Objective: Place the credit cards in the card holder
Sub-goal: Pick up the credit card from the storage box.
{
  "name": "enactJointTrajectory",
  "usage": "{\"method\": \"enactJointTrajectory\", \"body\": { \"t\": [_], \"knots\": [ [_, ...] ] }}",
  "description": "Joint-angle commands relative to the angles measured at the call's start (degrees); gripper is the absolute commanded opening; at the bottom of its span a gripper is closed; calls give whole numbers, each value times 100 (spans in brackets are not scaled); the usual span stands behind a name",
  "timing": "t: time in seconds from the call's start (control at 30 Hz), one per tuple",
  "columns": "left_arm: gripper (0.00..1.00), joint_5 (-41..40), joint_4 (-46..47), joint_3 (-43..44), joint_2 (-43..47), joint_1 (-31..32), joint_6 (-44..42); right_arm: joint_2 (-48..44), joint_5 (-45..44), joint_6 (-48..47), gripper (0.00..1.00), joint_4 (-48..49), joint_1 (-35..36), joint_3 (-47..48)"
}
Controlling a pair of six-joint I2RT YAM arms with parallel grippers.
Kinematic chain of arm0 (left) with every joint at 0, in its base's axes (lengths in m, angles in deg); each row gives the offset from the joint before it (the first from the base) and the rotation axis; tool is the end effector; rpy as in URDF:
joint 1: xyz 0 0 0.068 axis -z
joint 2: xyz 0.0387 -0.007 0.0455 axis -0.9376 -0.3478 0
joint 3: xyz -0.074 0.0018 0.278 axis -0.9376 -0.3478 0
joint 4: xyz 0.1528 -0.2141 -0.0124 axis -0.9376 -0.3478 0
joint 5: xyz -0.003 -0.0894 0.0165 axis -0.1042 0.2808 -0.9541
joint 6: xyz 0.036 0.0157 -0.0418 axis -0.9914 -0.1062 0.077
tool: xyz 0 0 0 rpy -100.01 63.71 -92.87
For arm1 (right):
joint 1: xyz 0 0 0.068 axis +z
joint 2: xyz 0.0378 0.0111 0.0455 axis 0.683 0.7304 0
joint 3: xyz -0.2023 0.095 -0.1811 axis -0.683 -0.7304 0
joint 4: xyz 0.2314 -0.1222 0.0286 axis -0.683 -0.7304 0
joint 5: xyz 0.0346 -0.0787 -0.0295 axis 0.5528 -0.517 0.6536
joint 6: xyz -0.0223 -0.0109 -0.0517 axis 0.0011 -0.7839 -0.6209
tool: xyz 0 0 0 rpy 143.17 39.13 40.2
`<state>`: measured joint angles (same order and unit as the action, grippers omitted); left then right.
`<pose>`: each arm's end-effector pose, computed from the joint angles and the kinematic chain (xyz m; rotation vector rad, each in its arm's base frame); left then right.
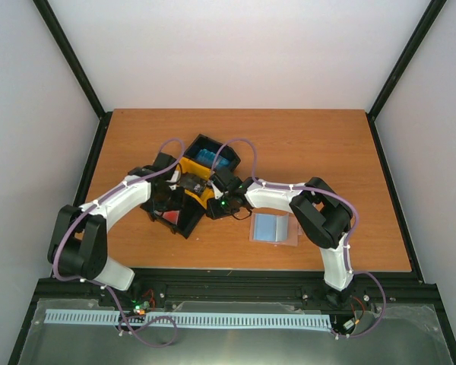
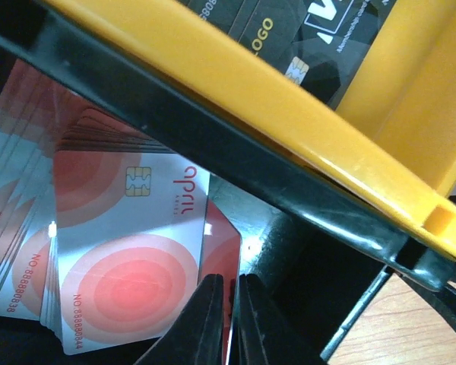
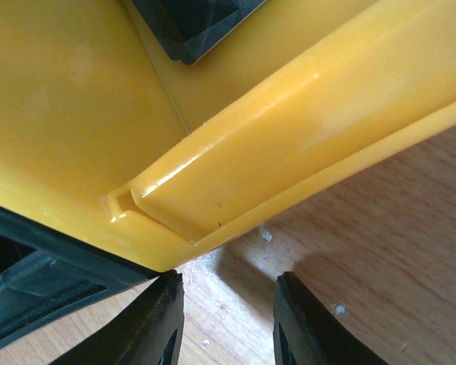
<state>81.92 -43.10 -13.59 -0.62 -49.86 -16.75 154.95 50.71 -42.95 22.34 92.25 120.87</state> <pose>0.2513 -0.0955 0.2071 -0.1371 2.9230 -0.3130 0.2636 0.3222 0.1510 -0.6415 2.7397 0.7574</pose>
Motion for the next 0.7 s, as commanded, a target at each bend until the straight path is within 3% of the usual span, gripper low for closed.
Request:
{"method": "enactJointTrajectory", "body": {
  "t": [0.0, 0.3, 0.47, 0.67],
  "knots": [
    [10, -82, -168, 141, -119, 22, 39, 120, -72, -48, 34, 68, 14, 184],
    [12, -57, -142, 139, -234, 19, 18, 134, -80, -57, 34, 59, 9, 204],
    [1, -122, -247, 287, -254, 18, -15, 97, -106, -69, 34, 30, 5, 201],
    [1, -129, -897, 818, -4, 20, -93, -404, -273, -133, 38, -209, -17, 149]
  ]
}}
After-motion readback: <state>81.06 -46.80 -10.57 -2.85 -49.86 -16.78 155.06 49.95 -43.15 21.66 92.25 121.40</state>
